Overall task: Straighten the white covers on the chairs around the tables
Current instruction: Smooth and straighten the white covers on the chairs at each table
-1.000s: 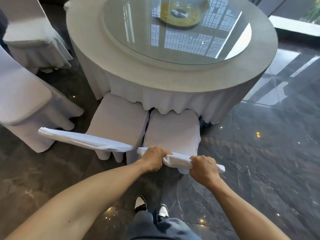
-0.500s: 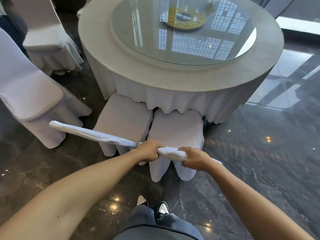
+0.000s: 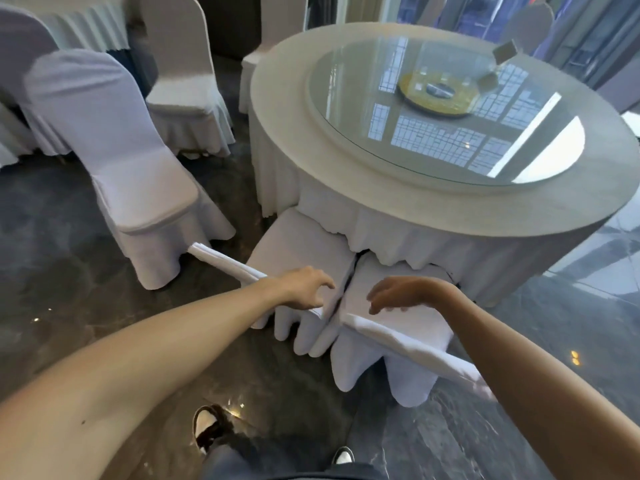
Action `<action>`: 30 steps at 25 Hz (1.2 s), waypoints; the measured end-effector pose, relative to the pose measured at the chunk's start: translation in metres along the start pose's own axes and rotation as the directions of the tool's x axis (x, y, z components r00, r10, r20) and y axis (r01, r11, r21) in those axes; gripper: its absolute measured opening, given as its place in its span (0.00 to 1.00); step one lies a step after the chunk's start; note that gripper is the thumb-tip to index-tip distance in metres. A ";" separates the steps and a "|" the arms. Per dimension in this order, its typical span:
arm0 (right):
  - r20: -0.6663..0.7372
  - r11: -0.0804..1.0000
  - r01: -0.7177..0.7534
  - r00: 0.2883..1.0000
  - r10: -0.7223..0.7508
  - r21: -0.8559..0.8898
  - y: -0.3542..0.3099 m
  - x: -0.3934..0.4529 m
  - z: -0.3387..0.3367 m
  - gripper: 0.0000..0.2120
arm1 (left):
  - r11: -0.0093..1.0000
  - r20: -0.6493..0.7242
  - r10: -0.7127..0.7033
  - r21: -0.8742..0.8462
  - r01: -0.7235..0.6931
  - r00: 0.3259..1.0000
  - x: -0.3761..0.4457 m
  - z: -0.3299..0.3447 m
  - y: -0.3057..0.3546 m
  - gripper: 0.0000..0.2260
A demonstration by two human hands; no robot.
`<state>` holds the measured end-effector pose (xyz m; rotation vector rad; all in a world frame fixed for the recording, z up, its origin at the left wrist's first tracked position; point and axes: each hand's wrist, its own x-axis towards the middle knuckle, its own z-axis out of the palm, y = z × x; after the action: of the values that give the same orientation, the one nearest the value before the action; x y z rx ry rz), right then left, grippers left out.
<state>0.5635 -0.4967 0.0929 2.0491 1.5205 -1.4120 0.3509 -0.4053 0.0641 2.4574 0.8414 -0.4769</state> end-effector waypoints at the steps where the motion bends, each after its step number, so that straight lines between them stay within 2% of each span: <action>1: -0.033 0.999 0.021 0.999 -0.022 -0.045 -0.026 0.009 -0.004 0.20 | 1.000 -0.037 -0.009 0.029 0.010 0.999 -0.006 -0.013 -0.025 0.24; 6: -0.116 0.942 0.031 0.991 -0.074 -0.334 -0.166 0.064 -0.020 0.22 | 0.981 -0.175 -0.010 0.191 0.044 0.985 -0.051 -0.079 -0.156 0.28; 9: -0.143 0.927 0.028 0.986 -0.087 -0.375 -0.274 0.098 -0.027 0.23 | 0.977 -0.233 -0.038 0.195 0.085 0.972 -0.096 -0.115 -0.254 0.29; 13: -0.215 0.923 0.043 0.967 -0.134 -0.383 -0.363 0.133 -0.044 0.27 | 0.986 -0.345 -0.038 0.139 0.091 0.938 -0.132 -0.145 -0.338 0.31; 17: -0.258 0.918 0.109 0.941 -0.219 -0.382 -0.457 0.171 -0.060 0.26 | 0.981 -0.440 -0.054 0.144 0.129 0.896 -0.151 -0.168 -0.428 0.33; 25: -0.177 0.890 0.165 0.949 -0.261 -0.425 -0.621 0.318 -0.116 0.24 | 0.956 -0.435 -0.043 0.244 0.164 0.899 -0.117 -0.236 -0.625 0.36; 30: -0.216 0.886 0.166 0.935 -0.281 -0.433 -0.727 0.418 -0.187 0.25 | 0.934 -0.408 -0.041 0.309 0.180 0.912 -0.092 -0.309 -0.763 0.36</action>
<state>0.0627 0.2012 0.1073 1.9030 2.0237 -0.7905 -0.1586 0.2473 0.1011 2.8956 1.1498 -0.1687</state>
